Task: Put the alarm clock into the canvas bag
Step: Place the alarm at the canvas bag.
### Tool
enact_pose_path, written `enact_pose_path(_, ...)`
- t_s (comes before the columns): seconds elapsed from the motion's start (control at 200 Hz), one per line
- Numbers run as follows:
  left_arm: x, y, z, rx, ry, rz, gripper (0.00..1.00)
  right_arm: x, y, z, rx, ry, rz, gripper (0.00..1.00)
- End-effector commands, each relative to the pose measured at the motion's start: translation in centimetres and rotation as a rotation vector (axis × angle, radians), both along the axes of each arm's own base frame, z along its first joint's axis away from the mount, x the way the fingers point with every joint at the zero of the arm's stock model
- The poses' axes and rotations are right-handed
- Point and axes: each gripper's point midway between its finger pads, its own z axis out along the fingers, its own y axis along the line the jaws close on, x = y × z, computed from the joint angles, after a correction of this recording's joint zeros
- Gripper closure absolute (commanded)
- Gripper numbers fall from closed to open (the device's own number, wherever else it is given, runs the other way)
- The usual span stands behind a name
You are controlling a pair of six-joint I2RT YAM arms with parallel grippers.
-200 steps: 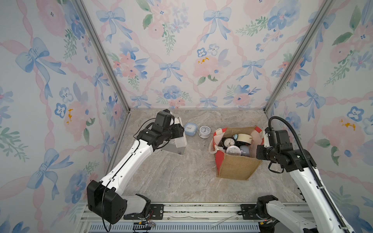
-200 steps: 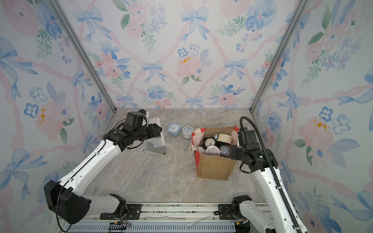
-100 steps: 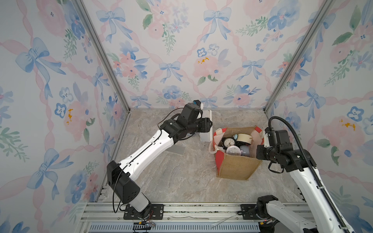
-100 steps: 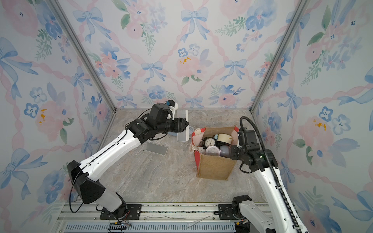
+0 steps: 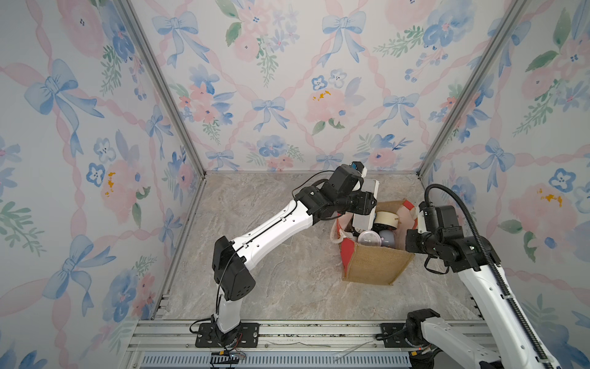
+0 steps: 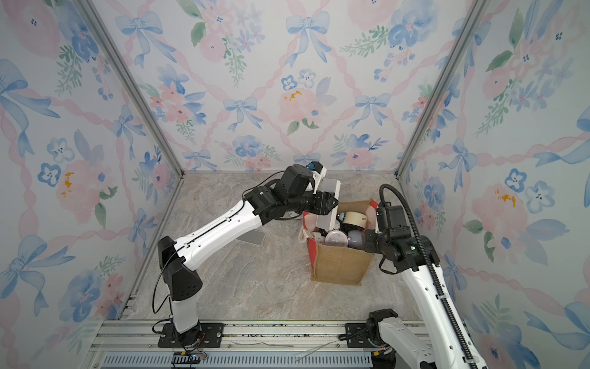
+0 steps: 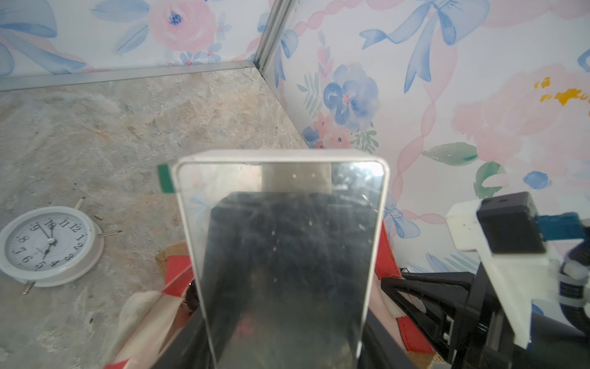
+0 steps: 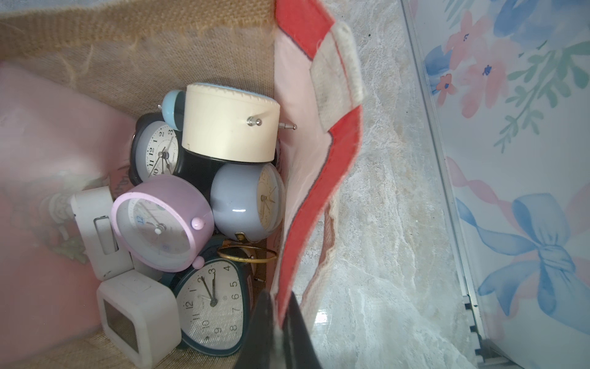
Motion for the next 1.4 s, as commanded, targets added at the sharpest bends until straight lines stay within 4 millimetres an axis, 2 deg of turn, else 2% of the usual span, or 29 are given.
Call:
enact_pose_path(0.0, -0.8, -1.6, 0.3, -0.017, -0.013, -0.047, 0.63, 0.3, 0.3, 1.1, -0.006, -0.039, 0.020, 0.95)
enact_pose_path(0.17, -1.9, -2.5, -2.1, 0.031, 0.028, -0.072, 0.64, 0.3, 0.3, 1.1, -0.007, -0.038, 0.021, 0.95)
enact_pose_path(0.355, -3.3, -2.4, -5.8, 0.121, 0.089, -0.077, 0.64, 0.3, 0.2, 1.1, -0.007, -0.039, 0.021, 0.95)
enact_pose_path(0.555, -3.1, -1.0, -10.0, 0.249, 0.153, -0.025, 0.64, 0.2, 0.2, 1.1, -0.008, -0.044, 0.020, 0.95)
enact_pose_path(0.905, -2.6, 0.0, -14.4, 0.371, 0.218, 0.041, 0.60, 0.1, 0.1, 1.2, -0.009, -0.053, 0.018, 0.95)
enact_pose_path(1.195, -2.9, -0.6, -17.2, 0.403, 0.277, 0.025, 0.49, 0.0, 0.1, 1.1, -0.010, -0.054, 0.017, 0.94)
enact_pose_path(1.395, -2.6, -0.9, -16.5, 0.385, 0.266, 0.011, 0.37, 0.0, 0.1, 1.1, -0.009, -0.056, 0.016, 0.94)
